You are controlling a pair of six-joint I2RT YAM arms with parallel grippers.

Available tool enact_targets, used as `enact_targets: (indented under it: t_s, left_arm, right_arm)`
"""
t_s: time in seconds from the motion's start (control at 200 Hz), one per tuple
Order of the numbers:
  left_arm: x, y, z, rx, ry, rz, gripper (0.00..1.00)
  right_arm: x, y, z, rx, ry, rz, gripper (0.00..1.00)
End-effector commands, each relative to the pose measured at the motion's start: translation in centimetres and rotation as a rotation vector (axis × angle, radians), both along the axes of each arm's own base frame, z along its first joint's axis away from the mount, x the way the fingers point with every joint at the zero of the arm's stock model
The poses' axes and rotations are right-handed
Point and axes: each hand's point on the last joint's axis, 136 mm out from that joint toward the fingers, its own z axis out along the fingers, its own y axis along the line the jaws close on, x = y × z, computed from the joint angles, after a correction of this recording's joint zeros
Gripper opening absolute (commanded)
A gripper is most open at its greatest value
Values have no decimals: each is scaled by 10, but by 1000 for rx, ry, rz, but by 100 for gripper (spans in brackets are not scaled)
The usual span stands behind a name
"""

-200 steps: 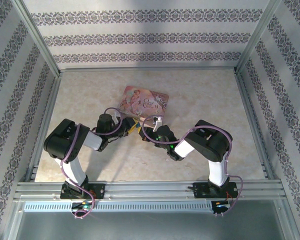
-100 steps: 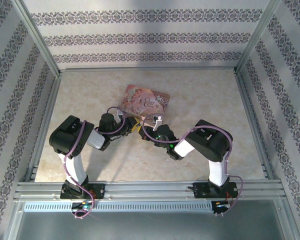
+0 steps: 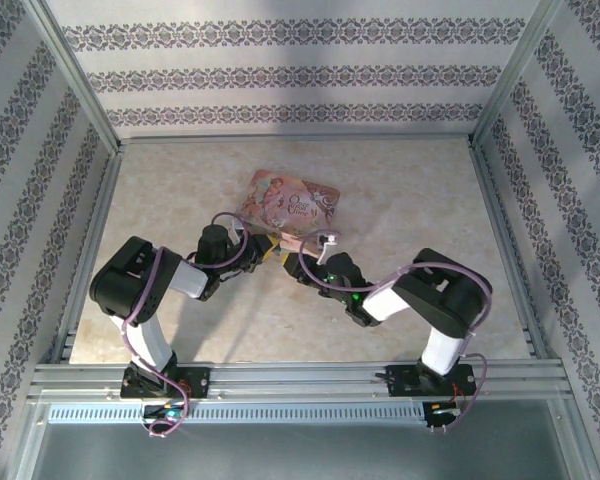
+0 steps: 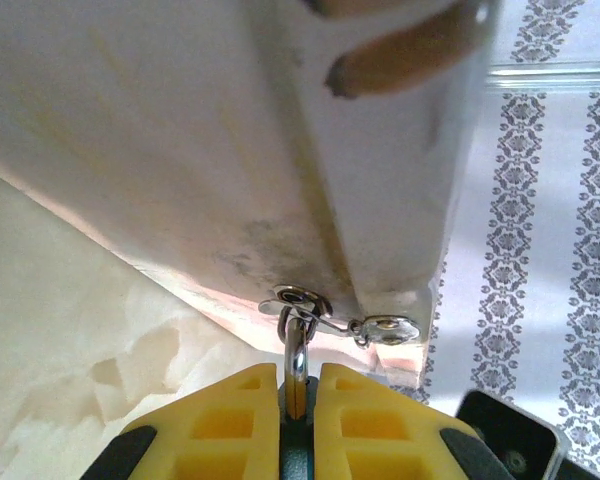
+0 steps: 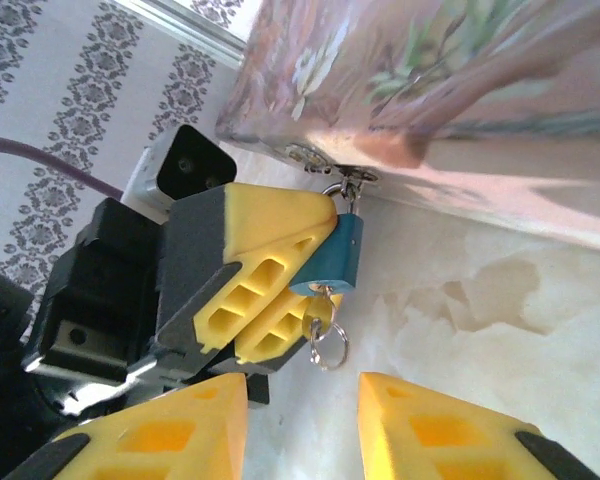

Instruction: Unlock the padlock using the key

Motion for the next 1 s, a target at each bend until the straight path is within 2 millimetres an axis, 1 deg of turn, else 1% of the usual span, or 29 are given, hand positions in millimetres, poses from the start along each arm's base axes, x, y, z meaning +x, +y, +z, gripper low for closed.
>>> enact_targets:
  t_s: [0.0,0.125,0.135,0.185,0.27,0.34,0.41,0.485,0.555,0.61,0.705,0.89,0.994]
  left_arm:
    - [2,-9,28,12,-61,-15,4]
    - [1,-12,40,33,-53,-13,2]
    - [1,-12,39,38,-47,-13,2]
    - [-1,-15,44,56,-40,-19,1]
    - [-3,-16,47,94,-25,-19,0]
    - [-4,-16,50,111,-12,-8,0]
    - [-5,-16,54,125,-3,-3,0]
    - [-8,-19,60,151,1,-9,0]
    - [-9,-20,64,177,7,-5,0]
    - [-11,-22,67,189,14,-6,0]
    - [-12,-24,71,190,27,2,0]
    - [-15,-31,76,158,58,-10,0]
    - [-17,-35,77,149,75,-20,0]
  right_arm:
    - [-4,-21,13,-91,-106,-21,39]
    - [-15,-33,30,-300,-260,44,42]
    - [-17,-34,34,-331,-291,54,43]
    - [-23,-39,40,-453,-361,90,45]
    - [-33,-46,58,-644,-526,152,50]
    - [-39,-55,73,-739,-652,181,57]
    - [-44,-63,83,-816,-763,208,63]
    - [-51,-67,91,-900,-887,252,66]
    - [-56,-68,92,-982,-998,297,72]
    - [-59,-67,92,-1047,-1075,335,73]
    - [-57,-64,88,-1151,-1156,374,73]
    - [-39,-54,79,-1340,-1248,429,73]
    - [-29,-45,74,-1405,-1284,472,67]
